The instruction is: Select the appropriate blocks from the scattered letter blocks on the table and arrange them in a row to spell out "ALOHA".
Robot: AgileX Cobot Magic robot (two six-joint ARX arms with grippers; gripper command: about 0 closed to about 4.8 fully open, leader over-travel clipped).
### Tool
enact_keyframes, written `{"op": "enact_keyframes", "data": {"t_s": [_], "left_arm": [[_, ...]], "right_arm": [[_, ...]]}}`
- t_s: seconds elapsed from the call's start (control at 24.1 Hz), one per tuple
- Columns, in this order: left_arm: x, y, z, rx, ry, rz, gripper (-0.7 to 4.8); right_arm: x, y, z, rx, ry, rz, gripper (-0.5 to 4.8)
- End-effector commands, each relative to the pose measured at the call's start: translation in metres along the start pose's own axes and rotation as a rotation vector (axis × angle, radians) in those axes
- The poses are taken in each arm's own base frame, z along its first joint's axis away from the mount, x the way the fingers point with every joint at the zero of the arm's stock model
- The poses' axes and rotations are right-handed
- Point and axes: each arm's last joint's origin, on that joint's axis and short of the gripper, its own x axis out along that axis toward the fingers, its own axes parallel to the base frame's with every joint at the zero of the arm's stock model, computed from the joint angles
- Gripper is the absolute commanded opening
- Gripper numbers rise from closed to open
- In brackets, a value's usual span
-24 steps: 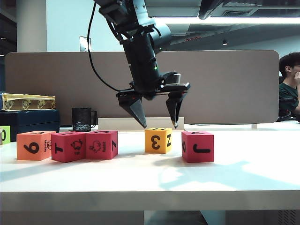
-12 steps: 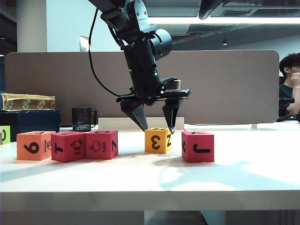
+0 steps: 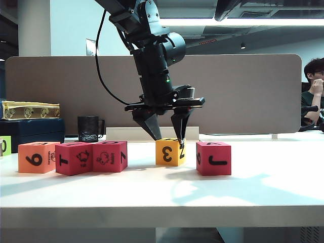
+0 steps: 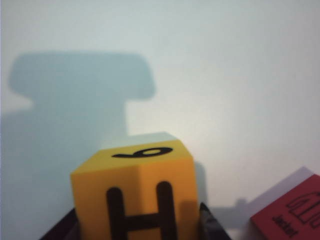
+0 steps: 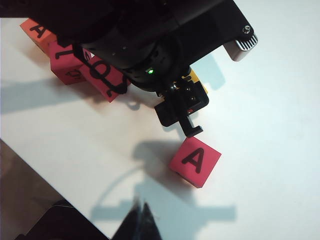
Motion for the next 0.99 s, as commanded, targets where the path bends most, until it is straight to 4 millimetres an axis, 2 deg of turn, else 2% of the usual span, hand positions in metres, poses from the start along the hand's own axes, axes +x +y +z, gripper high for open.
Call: {"op": "enact_keyframes", "data": {"t_s": [0.04,0.5,0.66,0.75,0.99], "left_arm": [[-0.002,0.0,-0.005,0.007,0.052,0.001,2.67],[-0.008,0.001,-0.015,0.032,0.163,0.013,2.63],[-0.021,0.001,-0.011,0.037,0.12,0.031,2.63],[-0.031,0.002,-0.009,0.054,0.089,0.039,2.32],[-0.05,0.002,-0.01,0.054,0.086,0.039,2.32]], "right_arm": [[-0.003,0.0,0.002,-0.005,-0.018,-0.001,-0.05],[-0.003,0.0,0.002,-0.005,-0.018,-0.001,-0.05],[-0.003,0.0,0.002,-0.005,-0.018,-0.001,-0.05],[-0.003,0.0,0.002,-0.004,-0.018,0.002,-0.05],[-0.003,0.0,0.002,-0.004,-0.019,0.002,-0.05]]}}
